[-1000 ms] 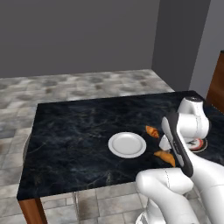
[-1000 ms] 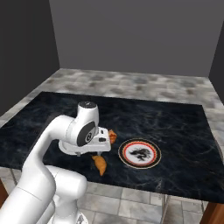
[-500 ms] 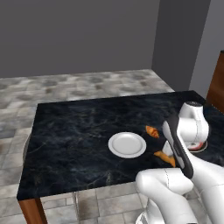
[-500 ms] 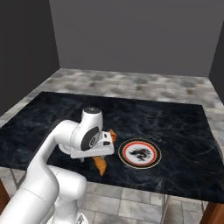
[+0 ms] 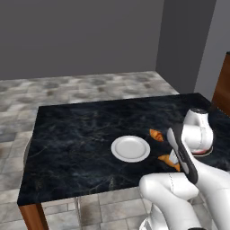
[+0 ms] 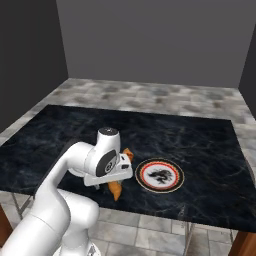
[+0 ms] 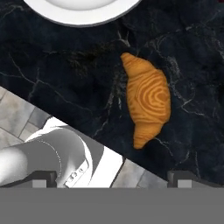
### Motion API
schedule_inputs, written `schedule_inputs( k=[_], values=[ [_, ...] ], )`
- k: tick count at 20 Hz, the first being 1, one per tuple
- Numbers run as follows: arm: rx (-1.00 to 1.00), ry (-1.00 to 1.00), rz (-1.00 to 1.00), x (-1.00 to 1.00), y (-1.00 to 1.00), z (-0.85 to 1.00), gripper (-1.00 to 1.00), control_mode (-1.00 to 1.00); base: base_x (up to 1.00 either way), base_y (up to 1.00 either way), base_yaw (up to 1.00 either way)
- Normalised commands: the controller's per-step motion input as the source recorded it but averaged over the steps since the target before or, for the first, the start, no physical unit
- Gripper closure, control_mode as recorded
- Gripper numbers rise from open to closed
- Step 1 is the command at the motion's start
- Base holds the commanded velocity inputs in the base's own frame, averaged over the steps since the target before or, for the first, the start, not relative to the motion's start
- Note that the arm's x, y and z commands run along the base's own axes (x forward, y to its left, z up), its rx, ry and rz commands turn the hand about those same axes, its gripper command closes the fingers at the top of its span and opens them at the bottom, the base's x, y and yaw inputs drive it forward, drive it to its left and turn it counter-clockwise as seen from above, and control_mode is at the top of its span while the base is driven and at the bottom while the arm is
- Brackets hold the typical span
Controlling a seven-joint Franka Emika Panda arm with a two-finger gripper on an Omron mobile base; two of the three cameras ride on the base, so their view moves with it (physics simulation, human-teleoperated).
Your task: Place the pastries on the plates.
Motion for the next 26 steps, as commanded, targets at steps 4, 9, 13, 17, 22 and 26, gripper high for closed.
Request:
schedule_inputs(
  k=[4, 9, 13, 17, 22, 26],
  values=[
    [0.00, 0.00, 0.06, 0.16, -0.01, -0.12, -1.00, -1.00, 0.00, 0.00, 0.00],
    [0.00, 0.00, 0.06, 0.18, -0.05, -0.10, -1.00, -1.00, 0.00, 0.00, 0.00],
    [0.00, 0.00, 0.06, 0.17, -0.07, -0.10, -1.00, -1.00, 0.00, 0.00, 0.00],
    [0.00, 0.00, 0.05, 0.18, -0.01, -0.14, -1.00, -1.00, 0.00, 0.00, 0.00],
    [0.00, 0.00, 0.04, 0.17, 0.00, -0.19, -1.00, -1.00, 0.00, 0.00, 0.00],
    [0.00, 0.00, 0.02, 0.15, 0.00, -0.17, -1.00, -1.00, 0.00, 0.00, 0.00]
  ],
)
